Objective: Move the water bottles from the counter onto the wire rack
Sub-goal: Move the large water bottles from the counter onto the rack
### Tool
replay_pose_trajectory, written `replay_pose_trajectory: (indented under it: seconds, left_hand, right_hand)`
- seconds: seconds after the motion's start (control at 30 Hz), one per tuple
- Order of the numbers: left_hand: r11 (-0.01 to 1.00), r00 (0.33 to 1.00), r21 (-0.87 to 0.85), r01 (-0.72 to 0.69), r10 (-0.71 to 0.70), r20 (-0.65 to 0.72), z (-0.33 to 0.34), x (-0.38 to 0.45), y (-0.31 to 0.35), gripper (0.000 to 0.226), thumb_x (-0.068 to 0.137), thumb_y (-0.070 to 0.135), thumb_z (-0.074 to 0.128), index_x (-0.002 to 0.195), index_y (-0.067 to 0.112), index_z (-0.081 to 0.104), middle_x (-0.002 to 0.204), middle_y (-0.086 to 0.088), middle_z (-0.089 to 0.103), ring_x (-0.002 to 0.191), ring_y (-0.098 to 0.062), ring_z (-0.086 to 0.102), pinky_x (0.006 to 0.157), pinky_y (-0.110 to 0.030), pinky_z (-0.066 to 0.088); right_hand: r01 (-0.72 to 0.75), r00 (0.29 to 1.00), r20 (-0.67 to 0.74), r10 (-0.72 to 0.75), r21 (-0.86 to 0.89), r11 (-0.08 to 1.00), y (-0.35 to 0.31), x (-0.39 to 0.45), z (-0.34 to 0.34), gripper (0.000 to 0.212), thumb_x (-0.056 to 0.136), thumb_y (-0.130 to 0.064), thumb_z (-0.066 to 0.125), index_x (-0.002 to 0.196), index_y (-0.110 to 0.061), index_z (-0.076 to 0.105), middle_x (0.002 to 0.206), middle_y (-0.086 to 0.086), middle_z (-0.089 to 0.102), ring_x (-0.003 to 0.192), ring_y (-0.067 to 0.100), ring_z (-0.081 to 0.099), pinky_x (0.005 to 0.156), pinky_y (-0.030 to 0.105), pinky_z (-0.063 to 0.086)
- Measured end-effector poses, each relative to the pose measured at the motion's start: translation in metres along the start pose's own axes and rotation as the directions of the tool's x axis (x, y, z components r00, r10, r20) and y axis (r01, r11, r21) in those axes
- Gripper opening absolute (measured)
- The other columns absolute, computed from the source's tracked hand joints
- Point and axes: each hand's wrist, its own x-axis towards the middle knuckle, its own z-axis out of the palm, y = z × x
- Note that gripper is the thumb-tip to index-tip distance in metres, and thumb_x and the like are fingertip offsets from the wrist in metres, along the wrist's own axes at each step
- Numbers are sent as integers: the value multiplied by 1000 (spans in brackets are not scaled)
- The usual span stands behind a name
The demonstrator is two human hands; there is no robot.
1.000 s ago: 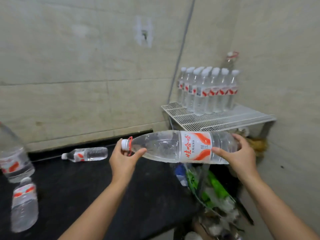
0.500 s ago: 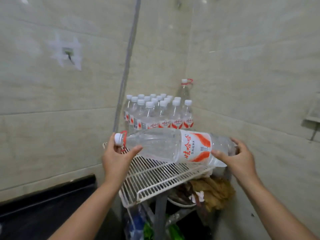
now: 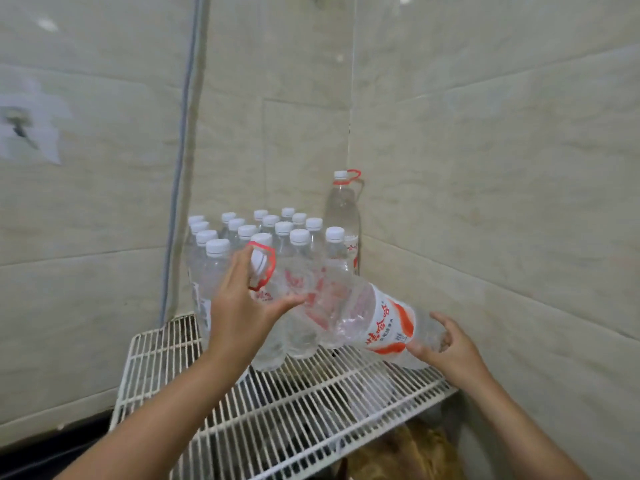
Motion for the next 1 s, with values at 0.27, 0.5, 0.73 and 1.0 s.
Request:
replay_pose_trajectory:
  seconds: [0.27, 0.5, 0.73, 1.0]
  left_hand:
    - [954, 998, 299, 4, -23, 60, 43, 37, 26, 89, 56, 31, 82, 131, 7, 42, 121, -9, 56, 115, -30, 50, 92, -33, 42]
    - [934, 979, 326, -149, 93, 180, 74, 70, 73, 92, 57, 29, 83, 135, 6, 39, 134, -12, 49, 122, -28, 46, 101, -31, 34]
    - [856, 930, 375, -354, 281, 237, 102, 77, 81, 81, 74, 43, 66, 138, 4, 34, 141, -15, 42, 130, -29, 40, 103, -20, 24]
    - [595, 981, 784, -178, 40, 192, 80, 61, -3, 68, 89, 53, 35, 146, 22, 14, 156, -8, 7, 144, -28, -8, 114, -47, -8]
  right_hand:
    - [186, 939, 332, -94, -258, 948, 25, 57, -14, 105, 45, -88, 53, 129, -26, 44, 122, -6, 58, 108, 13, 58, 86, 25, 46]
    - [466, 866, 321, -384, -238, 852, -5, 55, -8, 127, 49, -60, 76, 145, -32, -2, 150, -8, 17, 136, 13, 25, 111, 34, 27]
    - [406, 913, -3, -407, -60, 912, 5, 68, 14, 109, 62, -31, 82, 144, -18, 11, 142, 6, 27, 130, 19, 30, 94, 19, 24]
    - [286, 940, -214, -266, 66, 956, 4, 94, 28, 100, 65, -22, 82, 142, -7, 19, 140, 14, 32, 128, 25, 32, 97, 23, 29]
